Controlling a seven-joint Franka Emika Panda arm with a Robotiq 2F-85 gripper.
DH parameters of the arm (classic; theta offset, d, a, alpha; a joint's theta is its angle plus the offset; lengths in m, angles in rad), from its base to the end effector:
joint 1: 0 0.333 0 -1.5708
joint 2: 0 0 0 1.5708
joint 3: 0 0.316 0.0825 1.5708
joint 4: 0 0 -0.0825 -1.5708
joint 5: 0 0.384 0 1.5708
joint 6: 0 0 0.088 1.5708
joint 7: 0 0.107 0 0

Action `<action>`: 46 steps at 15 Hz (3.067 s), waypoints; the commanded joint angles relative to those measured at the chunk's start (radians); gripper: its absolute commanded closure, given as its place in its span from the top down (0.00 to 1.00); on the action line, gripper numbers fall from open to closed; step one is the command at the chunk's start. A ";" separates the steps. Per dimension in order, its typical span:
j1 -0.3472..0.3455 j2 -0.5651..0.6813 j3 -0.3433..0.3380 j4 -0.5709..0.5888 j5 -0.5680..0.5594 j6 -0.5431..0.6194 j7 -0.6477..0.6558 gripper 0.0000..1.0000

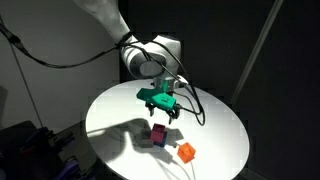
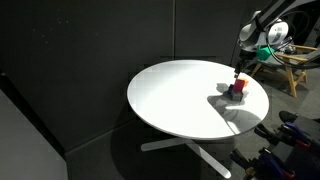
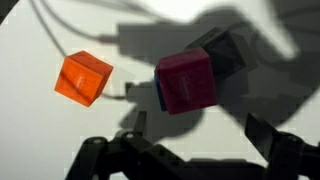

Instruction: Take the pink block off of the blue block

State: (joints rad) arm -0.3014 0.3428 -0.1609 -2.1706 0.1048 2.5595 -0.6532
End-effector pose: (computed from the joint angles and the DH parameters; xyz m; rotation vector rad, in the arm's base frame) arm 0.5092 -0.2552 0.2403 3.1131 0.1798 0.0745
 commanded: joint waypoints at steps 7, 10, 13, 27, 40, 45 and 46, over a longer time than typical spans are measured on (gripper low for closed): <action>-0.047 0.014 0.034 -0.001 -0.049 0.021 -0.161 1.00; -0.050 0.030 0.038 0.004 -0.045 0.021 -0.194 1.00; -0.053 0.048 0.040 0.010 -0.043 0.025 -0.215 1.00; -0.081 0.104 0.058 0.032 -0.042 0.059 -0.238 1.00; -0.057 0.071 0.037 0.017 -0.064 -0.008 -0.152 0.30; -0.048 -0.015 0.035 -0.033 -0.070 -0.035 -0.146 0.30; -0.045 -0.037 0.034 -0.046 -0.071 -0.040 -0.146 0.30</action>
State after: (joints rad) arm -0.3554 0.3980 -0.1222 -2.1586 0.0632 2.5485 -0.8280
